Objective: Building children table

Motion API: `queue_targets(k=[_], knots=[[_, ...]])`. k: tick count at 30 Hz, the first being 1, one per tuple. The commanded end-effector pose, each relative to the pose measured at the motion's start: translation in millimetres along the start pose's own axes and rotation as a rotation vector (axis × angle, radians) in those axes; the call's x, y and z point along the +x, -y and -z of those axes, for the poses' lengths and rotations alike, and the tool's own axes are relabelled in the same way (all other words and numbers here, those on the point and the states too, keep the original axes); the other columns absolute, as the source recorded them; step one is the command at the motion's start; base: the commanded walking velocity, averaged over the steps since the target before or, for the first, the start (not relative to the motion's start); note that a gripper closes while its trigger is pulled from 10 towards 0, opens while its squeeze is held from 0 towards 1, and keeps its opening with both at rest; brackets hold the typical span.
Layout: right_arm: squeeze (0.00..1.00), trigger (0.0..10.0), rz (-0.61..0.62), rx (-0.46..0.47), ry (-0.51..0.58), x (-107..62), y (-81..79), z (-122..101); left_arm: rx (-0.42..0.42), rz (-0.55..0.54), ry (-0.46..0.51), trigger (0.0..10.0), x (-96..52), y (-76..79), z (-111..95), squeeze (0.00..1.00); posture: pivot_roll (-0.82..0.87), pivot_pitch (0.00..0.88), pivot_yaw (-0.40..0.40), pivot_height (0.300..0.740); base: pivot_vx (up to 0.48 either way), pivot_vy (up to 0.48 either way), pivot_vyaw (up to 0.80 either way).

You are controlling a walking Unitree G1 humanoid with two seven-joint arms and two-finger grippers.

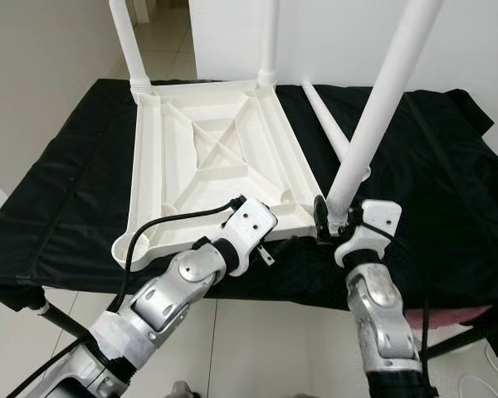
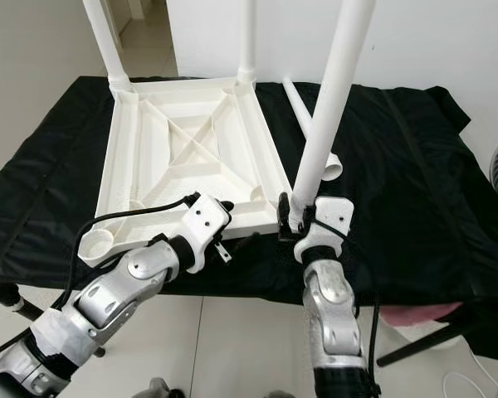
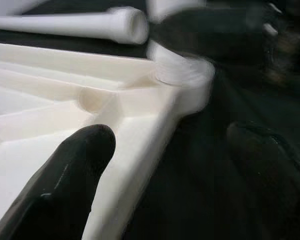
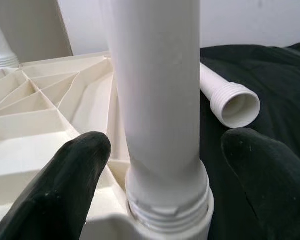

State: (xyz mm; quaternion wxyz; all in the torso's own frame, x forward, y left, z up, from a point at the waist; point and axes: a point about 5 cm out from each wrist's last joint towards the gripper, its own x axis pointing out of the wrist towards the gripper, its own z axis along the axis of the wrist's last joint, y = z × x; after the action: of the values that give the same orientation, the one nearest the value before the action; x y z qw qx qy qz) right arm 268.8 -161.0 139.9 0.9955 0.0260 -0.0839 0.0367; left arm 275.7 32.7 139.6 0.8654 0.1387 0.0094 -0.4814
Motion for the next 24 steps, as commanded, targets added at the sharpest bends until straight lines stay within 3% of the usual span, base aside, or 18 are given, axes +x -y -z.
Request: queue_targets(k=[1, 6, 12, 16, 24], knots=[[0.00, 10.0, -0.026, 0.022, 0.009, -2.6, 0.1, -2, 0.011, 0.008, -0.040, 10.0, 1.4, -1.2, 5, 0.00, -0.15, 0.054, 0.036, 0.740, 0.000, 0.000, 0.00], [0.00, 10.0, -0.075, 0.026, -0.011, -13.2, 6.5, 0, 0.010, -0.053, -0.135, 10.0, 11.0, -8.1, 15, 0.00, -0.16, 0.059, 0.044, 0.740, 0.000, 0.000, 0.00], [0.00, 10.0, -0.071, 0.027, -0.010, -14.1, 7.9, 0, -0.009, -0.106, -0.159, 10.0, 15.2, -14.1, 17, 0.00, -0.16, 0.060, 0.045, 0.740, 0.000, 0.000, 0.00], [0.00, 10.0, -0.079, 0.038, 0.000, -13.4, 5.1, -3, -0.045, -0.257, -0.181, 10.0, 17.4, -36.1, 18, 0.00, -0.17, 0.060, 0.049, 0.740, 0.000, 0.000, 0.00], [0.00, 10.0, -0.089, 0.029, 0.006, -10.3, 6.8, -4, -0.070, -0.332, -0.258, 10.0, 14.9, -48.6, 29, 0.00, -0.18, 0.046, 0.051, 0.740, 0.000, 0.000, 0.00]])
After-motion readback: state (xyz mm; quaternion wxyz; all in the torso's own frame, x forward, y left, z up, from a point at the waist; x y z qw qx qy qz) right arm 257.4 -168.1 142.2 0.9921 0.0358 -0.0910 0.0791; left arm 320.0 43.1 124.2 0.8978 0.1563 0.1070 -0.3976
